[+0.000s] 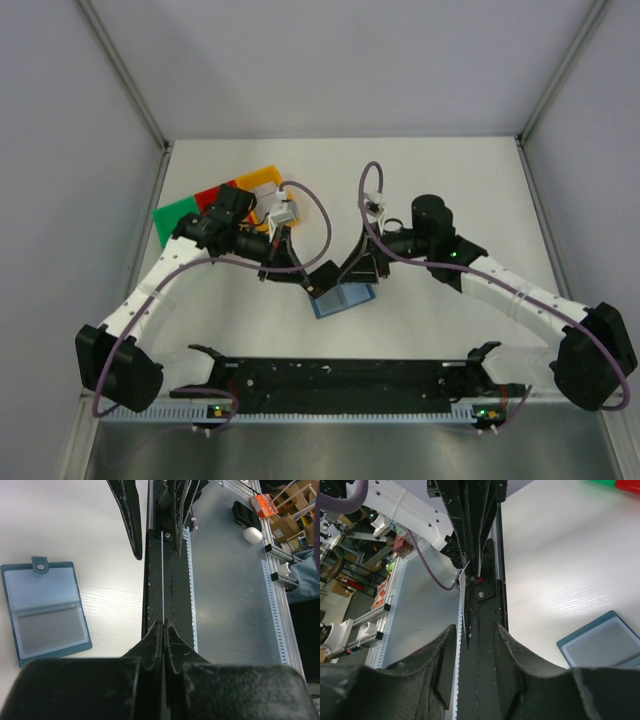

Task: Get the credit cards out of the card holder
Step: Place the credit card in the storage box.

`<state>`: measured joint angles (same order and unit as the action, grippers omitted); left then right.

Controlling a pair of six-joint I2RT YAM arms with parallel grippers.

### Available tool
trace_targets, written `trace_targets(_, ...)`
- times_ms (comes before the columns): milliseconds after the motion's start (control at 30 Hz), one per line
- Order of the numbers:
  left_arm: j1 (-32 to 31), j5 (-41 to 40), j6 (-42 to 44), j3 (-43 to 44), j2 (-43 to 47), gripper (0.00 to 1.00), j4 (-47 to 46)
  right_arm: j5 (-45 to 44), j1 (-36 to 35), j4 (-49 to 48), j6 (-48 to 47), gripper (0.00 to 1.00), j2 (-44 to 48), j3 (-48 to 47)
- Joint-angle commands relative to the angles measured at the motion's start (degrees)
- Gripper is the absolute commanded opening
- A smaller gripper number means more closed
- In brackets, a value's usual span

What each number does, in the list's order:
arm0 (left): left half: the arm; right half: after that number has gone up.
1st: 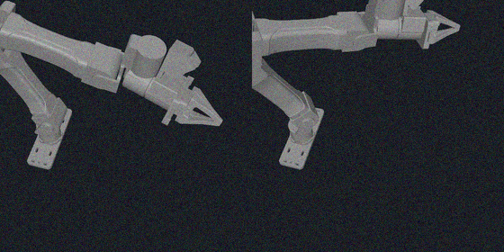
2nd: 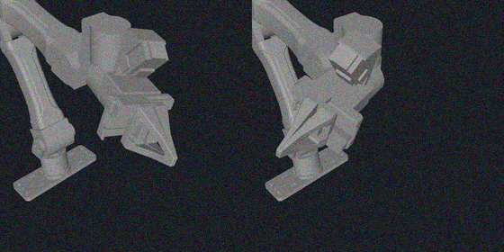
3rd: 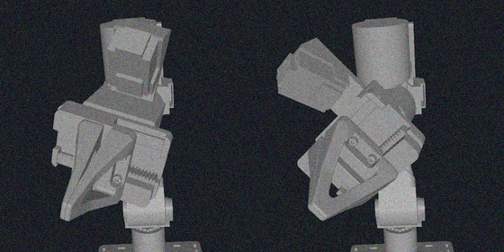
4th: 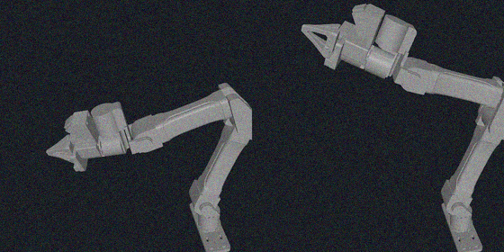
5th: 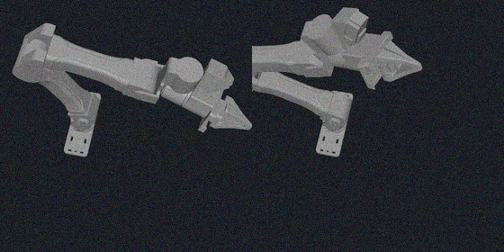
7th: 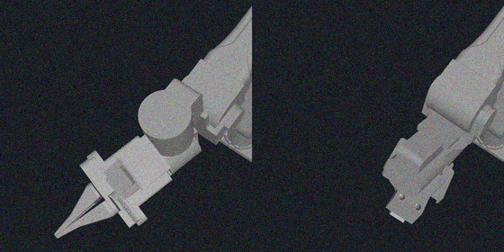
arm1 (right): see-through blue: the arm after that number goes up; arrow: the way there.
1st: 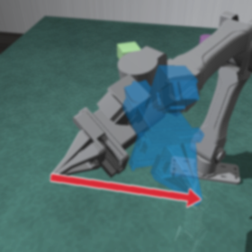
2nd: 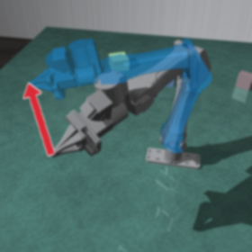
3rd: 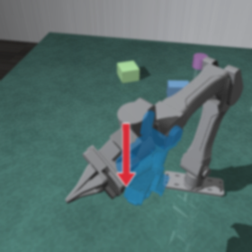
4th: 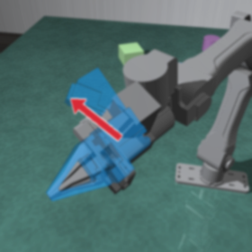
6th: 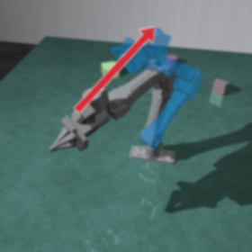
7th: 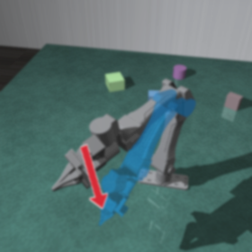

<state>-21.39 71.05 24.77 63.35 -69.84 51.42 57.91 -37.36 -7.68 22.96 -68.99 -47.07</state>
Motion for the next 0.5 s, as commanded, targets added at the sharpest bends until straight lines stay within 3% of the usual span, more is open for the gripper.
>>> trace_targets(0,-0.67,0.41,3.96,3.7,-1.26,0.0,3.86,2.47,-0.78,-3.21,-1.51,0.27,-0.18,-3.47)
trace_targets(100,-0.94,-0.2,4.06,4.58,-1.7,0.0,4.22,2.56,-0.87,-4.18,-1.87,0.0,-0.09,-2.86)
trace_targets(300,-1.2,-2.13,-1.03,8.88,-2.49,0.0,3.96,0.01,-1.04,-2.08,-6.08,0.0,0.61,-1.89)
trace_targets(467,-4.97,-9.25,-7.28,13.37,-3.54,0.0,1.58,-2.53,-2.36,1.78,-10.03,0.0,0.44,-3.03)
